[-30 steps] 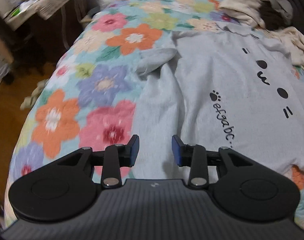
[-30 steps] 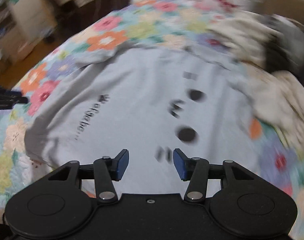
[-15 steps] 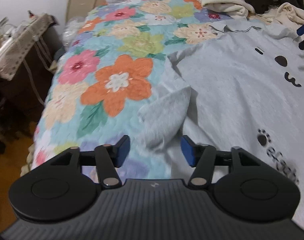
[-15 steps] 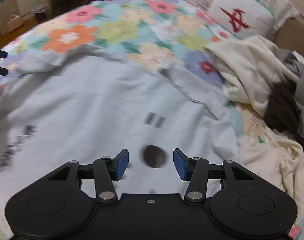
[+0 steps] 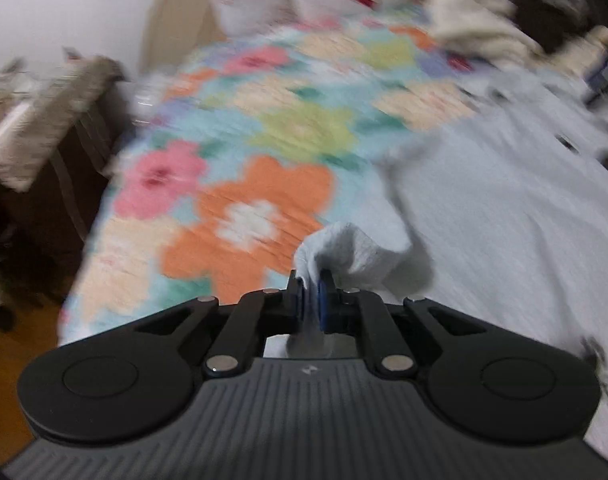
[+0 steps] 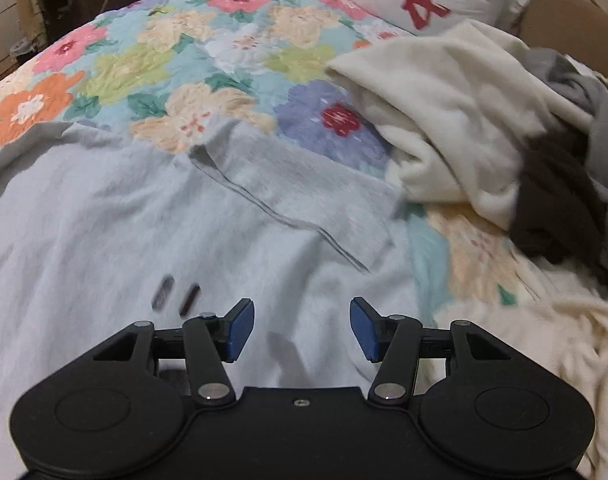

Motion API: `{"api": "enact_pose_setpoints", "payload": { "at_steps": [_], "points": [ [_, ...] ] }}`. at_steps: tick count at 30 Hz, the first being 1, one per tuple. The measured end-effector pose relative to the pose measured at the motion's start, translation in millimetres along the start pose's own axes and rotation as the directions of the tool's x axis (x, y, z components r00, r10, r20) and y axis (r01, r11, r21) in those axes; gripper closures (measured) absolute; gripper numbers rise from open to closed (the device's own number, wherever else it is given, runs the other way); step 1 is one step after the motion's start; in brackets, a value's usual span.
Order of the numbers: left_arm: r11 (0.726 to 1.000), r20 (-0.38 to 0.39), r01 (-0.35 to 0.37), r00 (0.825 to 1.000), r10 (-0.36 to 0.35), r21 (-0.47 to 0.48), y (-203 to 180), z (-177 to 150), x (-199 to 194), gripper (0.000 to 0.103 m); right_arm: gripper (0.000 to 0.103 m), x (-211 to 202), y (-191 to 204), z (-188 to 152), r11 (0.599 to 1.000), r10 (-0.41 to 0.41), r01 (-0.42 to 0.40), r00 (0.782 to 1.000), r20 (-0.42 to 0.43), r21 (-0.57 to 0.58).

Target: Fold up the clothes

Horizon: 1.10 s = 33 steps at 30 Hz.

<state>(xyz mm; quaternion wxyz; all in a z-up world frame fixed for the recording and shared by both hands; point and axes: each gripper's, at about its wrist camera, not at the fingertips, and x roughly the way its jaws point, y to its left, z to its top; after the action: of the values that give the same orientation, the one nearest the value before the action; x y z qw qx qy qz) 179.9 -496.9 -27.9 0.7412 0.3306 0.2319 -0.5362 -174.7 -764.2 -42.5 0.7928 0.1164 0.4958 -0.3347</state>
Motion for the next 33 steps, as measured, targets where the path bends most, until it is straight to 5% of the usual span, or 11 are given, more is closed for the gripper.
{"api": "enact_pose_setpoints", "payload": {
  "at_steps": [2, 4, 11, 14, 15, 20, 24, 33],
  "points": [
    [0.989, 0.065, -0.101, 0.992, 0.108, -0.111, 28.8, 14.5, -10.1, 0.096, 0.045, 8.2, 9.4, 7.7, 1.000, 0.025, -0.025, 1.000, 0.009, -0.013],
    [0.966, 0.087, -0.091, 0.990, 0.115, -0.242, 59.3, 26.1, -8.9, 0.098, 0.045, 18.6, 17.2, 15.3, 0.998, 0.061, -0.061, 0.998, -0.012, -0.013],
    [0.964, -0.130, -0.126, 0.987, 0.097, -0.232, 74.0, 25.7, 68.0, 0.094, 0.045, 34.0, 45.6, 27.0, 0.993, 0.118, -0.117, 0.993, -0.020, 0.030],
    [0.968, -0.217, -0.161, 0.969, 0.118, -0.191, 66.3, 10.5, 78.4, 0.081, 0.045, 29.1, 63.0, 32.3, 0.985, 0.165, -0.165, 0.986, 0.009, 0.049],
    [0.967, -0.237, -0.165, 0.964, 0.117, -0.194, 65.6, 5.9, 77.6, 0.067, 0.045, 27.2, 69.3, 33.5, 0.981, 0.185, -0.186, 0.983, 0.015, 0.052],
    [0.962, -0.249, -0.078, 0.968, 0.011, -0.261, 65.0, -19.8, 24.2, 0.056, 0.045, 7.2, 107.9, 30.9, 0.951, 0.306, -0.306, 0.952, 0.018, 0.041],
    [0.957, -0.238, -0.063, 0.971, -0.006, -0.282, 47.6, -52.2, -36.7, 0.045, 0.045, -15.4, 138.5, 13.6, 0.919, 0.388, -0.390, 0.921, 0.035, 0.060],
    [0.851, -0.297, -0.073, 0.950, -0.100, -0.520, 9.5, -169.9, -142.2, 0.045, 0.045, -85.5, 261.1, -57.1, 0.836, 0.511, -0.496, 0.860, 0.002, -0.233]
  ]
}}
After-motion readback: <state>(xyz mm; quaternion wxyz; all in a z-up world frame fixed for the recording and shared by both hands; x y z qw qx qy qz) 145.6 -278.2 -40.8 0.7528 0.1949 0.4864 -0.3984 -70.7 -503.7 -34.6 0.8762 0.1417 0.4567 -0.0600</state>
